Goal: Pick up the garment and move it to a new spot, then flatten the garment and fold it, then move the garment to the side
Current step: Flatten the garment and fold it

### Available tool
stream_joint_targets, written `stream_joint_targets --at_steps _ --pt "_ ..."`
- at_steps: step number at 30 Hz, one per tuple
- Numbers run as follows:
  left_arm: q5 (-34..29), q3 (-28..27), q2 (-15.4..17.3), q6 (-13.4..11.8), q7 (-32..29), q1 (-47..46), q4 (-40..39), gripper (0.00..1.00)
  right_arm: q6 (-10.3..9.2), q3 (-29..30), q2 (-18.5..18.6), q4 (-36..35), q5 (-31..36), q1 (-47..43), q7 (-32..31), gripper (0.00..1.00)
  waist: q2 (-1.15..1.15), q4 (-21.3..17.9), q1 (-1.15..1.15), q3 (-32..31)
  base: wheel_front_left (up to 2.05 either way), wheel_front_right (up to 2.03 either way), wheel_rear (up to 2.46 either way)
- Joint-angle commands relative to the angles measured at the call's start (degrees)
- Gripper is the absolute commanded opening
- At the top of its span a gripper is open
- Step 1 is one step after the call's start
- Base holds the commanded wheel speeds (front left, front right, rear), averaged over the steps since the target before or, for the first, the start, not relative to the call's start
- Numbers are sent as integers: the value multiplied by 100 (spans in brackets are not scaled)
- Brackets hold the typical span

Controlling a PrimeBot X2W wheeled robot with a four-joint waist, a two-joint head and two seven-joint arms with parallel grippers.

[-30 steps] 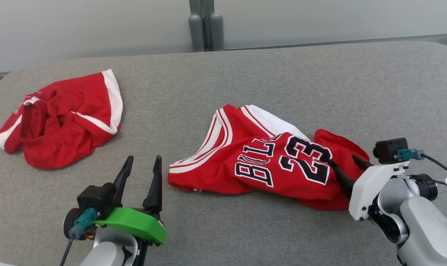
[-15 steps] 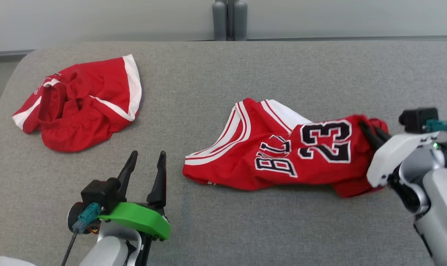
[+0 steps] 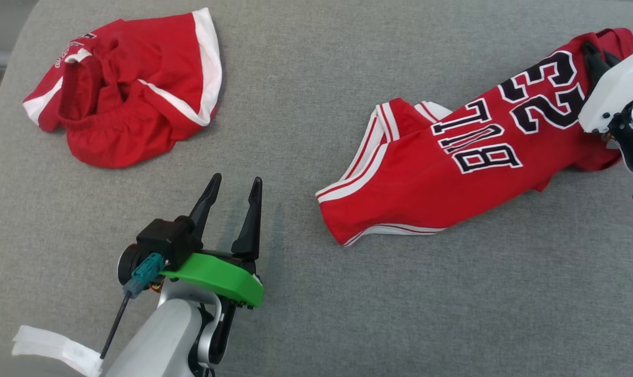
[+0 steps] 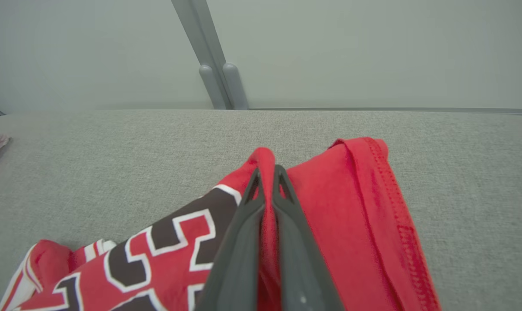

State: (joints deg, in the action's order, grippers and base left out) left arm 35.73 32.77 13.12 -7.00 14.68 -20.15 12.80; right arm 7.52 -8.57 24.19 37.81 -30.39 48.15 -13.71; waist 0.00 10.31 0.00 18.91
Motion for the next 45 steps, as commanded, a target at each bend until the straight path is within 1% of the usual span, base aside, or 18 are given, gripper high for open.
stream_joint_targets --at_steps 1,2,3,6,10,13,15,18,20,22,26,29,31,35,37,40,43,45 --pt "-34 -13 -33 32 16 -96 56 100 -6 53 -7 272 108 161 200 0 0 252 0 232 0 0 0" --pt "-49 -6 -54 43 22 -114 92 100 -6 94 -25 446 140 236 346 27 0 249 0 212 0 0 0" --pt "-62 -1 -67 60 28 -133 131 100 -6 111 -76 637 149 292 551 100 0 237 0 167 0 0 0" --pt "-84 -29 -41 93 40 -118 208 100 -5 19 -207 892 117 295 1137 100 0 146 0 -33 0 0 0" --pt "-95 -65 31 106 51 59 294 100 -6 -199 -326 841 -47 -82 1891 100 0 -118 0 -459 0 0 0" --pt "-57 -111 114 79 53 190 306 100 -5 -364 -345 573 -185 -461 2389 100 0 -378 0 -831 0 0 0" --pt "-24 -141 164 52 48 284 283 100 -5 -404 -343 321 -263 -828 2602 100 0 -539 0 -1049 0 0 0" --pt "11 -176 216 -6 29 442 209 100 -6 -276 -345 -213 -341 -1507 2801 100 0 -753 0 -1315 0 0 0" --pt "47 -171 248 -32 -7 541 153 100 -6 -70 -370 -583 -288 -2026 2855 100 0 -861 0 -1428 0 0 0" --pt "66 -142 283 -45 -56 631 103 100 -6 201 -483 -960 -219 -2596 2884 100 0 -949 0 -1503 0 0 0" --pt "128 -112 329 -67 -143 783 -3 100 -5 809 -859 -1811 -64 -3607 2888 100 0 -1084 0 -1544 0 0 0" --pt "143 -94 332 -93 -177 797 -56 100 -5 1079 -1050 -2185 24 -4084 2888 100 0 -1133 0 -1543 0 0 0" --pt "155 -88 342 -104 -198 780 -78 100 -5 1102 -1160 -2338 106 -4217 2889 100 0 -1159 0 -1538 0 0 0" --pt "208 13 337 -14 -392 733 -48 100 -5 1104 -1205 -2461 257 -4308 2730 100 0 -1153 0 -1531 0 0 0" --pt "235 151 328 84 -639 738 19 100 -5 1100 -1249 -2498 296 -4303 2650 100 0 -1132 0 -1532 0 0 0" --pt "434 409 287 301 -1226 756 151 100 -5 1097 -1302 -2548 352 -4300 2588 100 0 -1142 0 -1512 0 0 0" --pt "633 586 281 476 -1771 668 267 100 -5 1070 -1347 -2593 380 -4279 2539 100 0 -1200 0 -1432 0 0 0" --pt "687 656 285 560 -2017 538 399 100 -5 1022 -1371 -2611 408 -4247 2525 100 0 -1271 0 -1382 0 0 0"
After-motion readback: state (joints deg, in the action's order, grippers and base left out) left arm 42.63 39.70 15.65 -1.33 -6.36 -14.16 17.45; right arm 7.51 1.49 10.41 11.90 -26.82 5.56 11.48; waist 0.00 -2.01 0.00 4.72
